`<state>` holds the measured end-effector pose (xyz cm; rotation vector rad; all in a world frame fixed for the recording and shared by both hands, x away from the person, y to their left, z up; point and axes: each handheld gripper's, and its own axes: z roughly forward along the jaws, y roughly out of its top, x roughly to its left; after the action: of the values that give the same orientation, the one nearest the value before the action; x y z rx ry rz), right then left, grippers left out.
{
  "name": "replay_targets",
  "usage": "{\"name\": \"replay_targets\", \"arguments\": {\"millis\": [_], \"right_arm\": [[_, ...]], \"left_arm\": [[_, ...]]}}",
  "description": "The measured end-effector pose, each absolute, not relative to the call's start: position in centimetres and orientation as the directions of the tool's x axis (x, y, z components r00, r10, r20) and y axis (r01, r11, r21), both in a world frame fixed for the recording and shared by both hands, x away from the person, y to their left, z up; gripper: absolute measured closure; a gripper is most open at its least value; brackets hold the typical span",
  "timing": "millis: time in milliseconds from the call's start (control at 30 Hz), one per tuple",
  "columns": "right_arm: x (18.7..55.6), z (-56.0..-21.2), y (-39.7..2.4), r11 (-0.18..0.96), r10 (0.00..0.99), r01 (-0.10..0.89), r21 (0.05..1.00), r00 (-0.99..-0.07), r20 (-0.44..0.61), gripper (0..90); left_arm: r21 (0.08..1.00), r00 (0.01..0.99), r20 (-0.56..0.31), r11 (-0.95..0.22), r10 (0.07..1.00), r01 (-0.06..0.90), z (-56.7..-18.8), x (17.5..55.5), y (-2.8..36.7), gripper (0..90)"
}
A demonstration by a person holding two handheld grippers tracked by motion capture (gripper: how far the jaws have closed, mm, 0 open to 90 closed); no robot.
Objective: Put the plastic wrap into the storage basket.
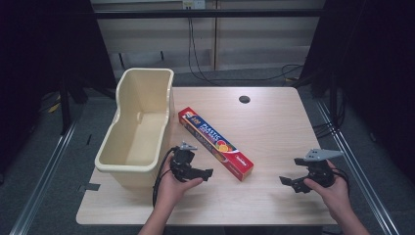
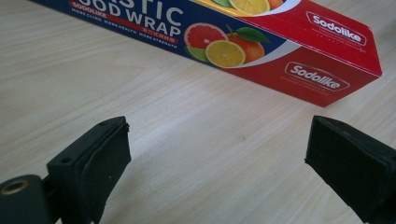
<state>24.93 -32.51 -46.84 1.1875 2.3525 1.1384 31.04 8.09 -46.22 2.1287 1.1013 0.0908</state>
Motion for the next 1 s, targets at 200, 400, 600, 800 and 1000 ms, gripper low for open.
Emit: {"name": "replay_targets", "arguments": {"millis": [200, 400, 600, 800, 1000], "right_arm": [[24.7, -46.9, -32.6, 0.355, 0.780, 0.567, 0.743, -0.618, 0.098, 3.4], [24.6, -46.9, -32.7, 0.350, 0.781, 0.564, 0.748, -0.616, 0.099, 3.4], [24.5, -46.9, -32.8, 0.353, 0.779, 0.565, 0.745, -0.618, 0.100, 3.4], [24.5, -46.8, -32.9, 0.345, 0.784, 0.564, 0.750, -0.612, 0.100, 3.4], [24.4, -46.8, -32.9, 0.341, 0.786, 0.563, 0.753, -0.610, 0.100, 3.4]], "left_arm": [[0.621, 0.624, -0.257, -0.369, 0.738, 0.692, -45.7, 31.3, 7.9, 6.2], [0.598, 0.588, -0.259, -0.351, 0.766, 0.721, -45.6, 32.4, 6.9, 6.1], [0.575, 0.564, -0.246, -0.350, 0.788, 0.739, -44.8, 34.4, 6.1, 6.0], [0.556, 0.532, -0.251, -0.330, 0.808, 0.763, -44.1, 36.2, 5.0, 4.2], [0.547, 0.522, -0.249, -0.326, 0.816, 0.771, -43.5, 37.2, 3.5, 3.1]]}}
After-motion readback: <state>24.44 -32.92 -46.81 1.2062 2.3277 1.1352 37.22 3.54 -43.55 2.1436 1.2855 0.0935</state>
